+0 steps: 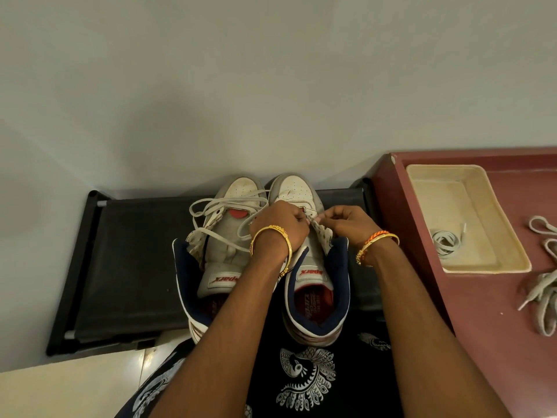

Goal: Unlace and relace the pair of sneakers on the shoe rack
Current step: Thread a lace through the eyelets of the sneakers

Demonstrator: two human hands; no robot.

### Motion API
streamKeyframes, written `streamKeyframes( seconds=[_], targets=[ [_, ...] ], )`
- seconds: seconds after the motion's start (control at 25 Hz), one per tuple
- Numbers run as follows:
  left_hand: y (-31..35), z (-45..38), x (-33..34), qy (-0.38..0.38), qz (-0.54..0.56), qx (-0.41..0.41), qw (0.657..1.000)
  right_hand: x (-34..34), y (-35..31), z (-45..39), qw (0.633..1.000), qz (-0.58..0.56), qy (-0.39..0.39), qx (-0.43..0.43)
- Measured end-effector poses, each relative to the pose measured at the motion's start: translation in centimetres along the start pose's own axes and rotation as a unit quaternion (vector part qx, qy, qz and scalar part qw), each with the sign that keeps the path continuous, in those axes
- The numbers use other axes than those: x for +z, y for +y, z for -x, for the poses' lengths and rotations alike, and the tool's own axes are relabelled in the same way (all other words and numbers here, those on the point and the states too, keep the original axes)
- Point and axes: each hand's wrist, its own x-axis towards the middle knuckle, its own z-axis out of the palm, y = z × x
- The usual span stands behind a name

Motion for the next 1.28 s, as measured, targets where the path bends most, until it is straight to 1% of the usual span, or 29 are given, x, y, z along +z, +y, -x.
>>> streamKeyframes(
  seconds=[0.08,0.16,0.2,0.28,0.32,0.36,0.44,0.48,0.52,0.56,0.6,0.64,0.68,0.72,0.76,0.8,0.84,0.88,0.92,0.96,1.0,1.04,1.16,1.28],
  targets=[
    [0.2,0.5,0.0,0.003,0.01,0.003,1.0,0.1,0.0,0.2,1.0,0.004,0.017,-0.005],
    [0.3,1.0,0.0,0.023,0.02,0.009,0.999,-0.1,0.1,0.6,0.998,-0.009,0.068,0.0],
    [0.1,1.2,-0.1,0.037,0.024,0.011,0.999,-0.4,0.3,0.9,0.994,-0.031,0.101,0.009],
    [-0.3,1.4,-0.6,0.066,0.032,0.011,0.997,-1.3,0.7,1.5,0.975,-0.139,0.174,0.027],
    [-0.5,1.5,-0.9,0.076,0.035,0.009,0.996,-1.9,0.6,2.0,0.955,-0.208,0.209,0.026],
    [-0.6,1.8,-1.4,0.083,0.03,0.009,0.996,-2.7,0.4,2.7,0.93,-0.27,0.249,0.008],
    [-0.4,2.5,-2.1,0.102,0.001,0.029,0.994,-4.5,-0.4,4.3,0.873,-0.36,0.322,-0.063],
    [-0.1,3.2,-2.3,0.12,-0.007,0.051,0.991,-5.3,-0.9,5.1,0.842,-0.409,0.335,-0.104],
    [0.4,4.1,-2.3,0.139,-0.004,0.078,0.987,-5.8,-1.4,5.9,0.815,-0.457,0.33,-0.134],
    [1.1,5.2,-2.2,0.154,0.008,0.109,0.982,-5.9,-1.7,6.5,0.796,-0.494,0.317,-0.148],
    [1.8,6.3,-1.7,0.155,0.019,0.136,0.978,-5.6,-2.1,7.0,0.792,-0.51,0.303,-0.146],
    [2.5,7.4,-1.1,0.146,0.019,0.157,0.977,-4.9,-2.3,7.1,0.808,-0.493,0.294,-0.136],
    [3.1,8.5,-0.1,0.131,0.004,0.167,0.977,-4.1,-2.3,7.0,0.853,-0.419,0.288,-0.12],
    [3.7,9.4,0.9,0.116,-0.019,0.165,0.979,-3.5,-2.0,6.4,0.909,-0.299,0.273,-0.103],
    [4.1,10.2,1.9,0.103,-0.041,0.149,0.983,-3.0,-1.8,5.8,0.952,-0.164,0.243,-0.089],
    [4.3,11.0,2.8,0.086,-0.055,0.123,0.987,-2.7,-1.5,5.1,0.976,-0.046,0.2,-0.077],
    [4.3,11.5,3.3,0.065,-0.065,0.095,0.991,-2.6,-1.3,4.5,0.986,0.041,0.15,-0.061],
    [4.1,12.0,3.8,0.044,-0.081,0.074,0.993,-2.5,-1.1,4.1,0.988,0.107,0.105,-0.046],
    [3.8,12.5,4.2,0.031,-0.104,0.066,0.992,-2.5,-1.0,3.9,0.984,0.157,0.073,-0.033],
    [3.7,12.8,4.4,0.027,-0.126,0.067,0.989,-2.5,-0.9,3.8,0.98,0.187,0.059,-0.026],
    [3.6,12.9,4.4,0.026,-0.135,0.07,0.988,-2.4,-0.9,3.9,0.98,0.191,0.054,-0.026],
    [3.6,12.9,4.2,0.025,-0.134,0.069,0.988,-2.3,-0.9,4.0,0.984,0.168,0.054,-0.03],
    [3.9,12.9,4.0,0.004,-0.123,0.069,0.99,-2.1,-1.5,5.5,0.997,0.049,0.057,-0.026],
    [3.7,13.0,4.1,-0.011,-0.123,0.071,0.99,-3.5,-2.4,7.4,0.996,-0.027,0.081,-0.014]
  ],
)
